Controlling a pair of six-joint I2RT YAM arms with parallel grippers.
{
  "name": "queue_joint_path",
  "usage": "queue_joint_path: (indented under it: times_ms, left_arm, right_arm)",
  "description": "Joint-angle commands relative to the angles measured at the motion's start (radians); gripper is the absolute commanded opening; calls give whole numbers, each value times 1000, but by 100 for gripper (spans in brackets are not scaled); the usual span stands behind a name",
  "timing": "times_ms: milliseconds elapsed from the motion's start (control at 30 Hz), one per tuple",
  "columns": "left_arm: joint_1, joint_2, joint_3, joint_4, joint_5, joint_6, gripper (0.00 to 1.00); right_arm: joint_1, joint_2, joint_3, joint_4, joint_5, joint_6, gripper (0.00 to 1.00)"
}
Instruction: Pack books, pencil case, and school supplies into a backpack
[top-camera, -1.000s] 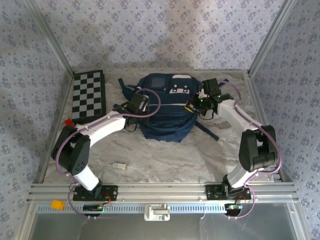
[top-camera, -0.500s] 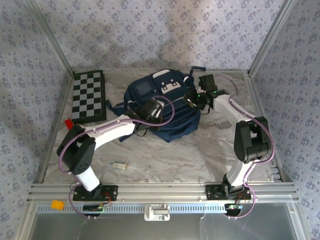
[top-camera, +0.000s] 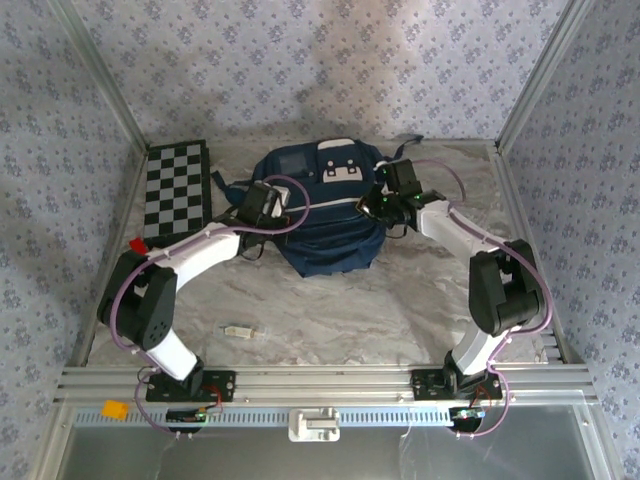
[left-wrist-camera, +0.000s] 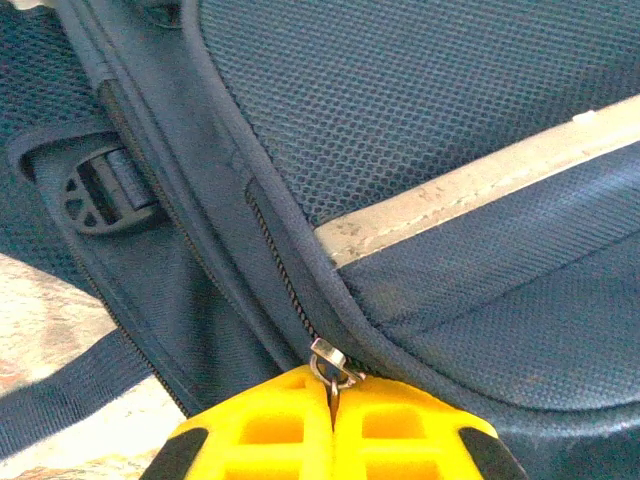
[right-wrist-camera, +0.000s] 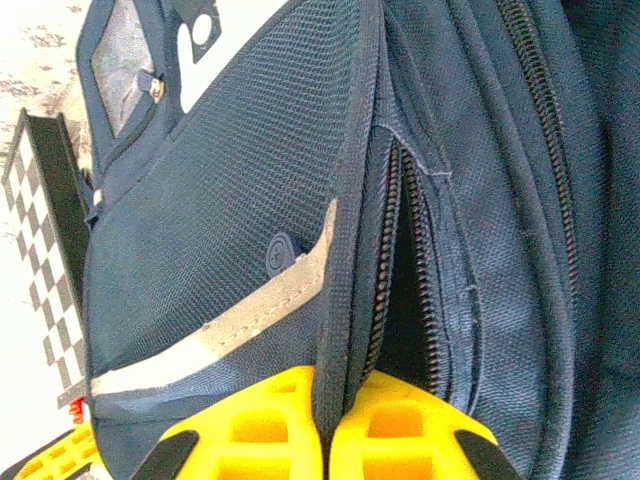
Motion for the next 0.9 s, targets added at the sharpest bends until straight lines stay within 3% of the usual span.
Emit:
queue_joint_path:
  times_ms: [0,33,133,267,400,600,867]
  left_arm:
    - [19,8,33,-36,-46,-17,4]
    - [23,3,34,-51,-44,-17,8]
    - [34,-44,29,-120,-18,-53,34]
    - [42,-173,-47,-179,13,-172,47]
    - [53,-276,-126,-281,12,-272,51]
    - [93,-441,-248,-338,32,-407,55]
    - [259,-616,-337,-443,67,-499,62]
  right_arm:
    - [1,-96,-59,12,90,45,10]
    - [6,-120,-71,2,113,32,16]
    - [27,-160,-45,-95,126,-67,44]
    - [140,-228,-56,-194,151,-210,65]
    - [327,-250,-95,-222,171,-380,74]
    - [577,-119,-68,-181,140,-629,84]
    - [767,89,38,-99,146,-812,91]
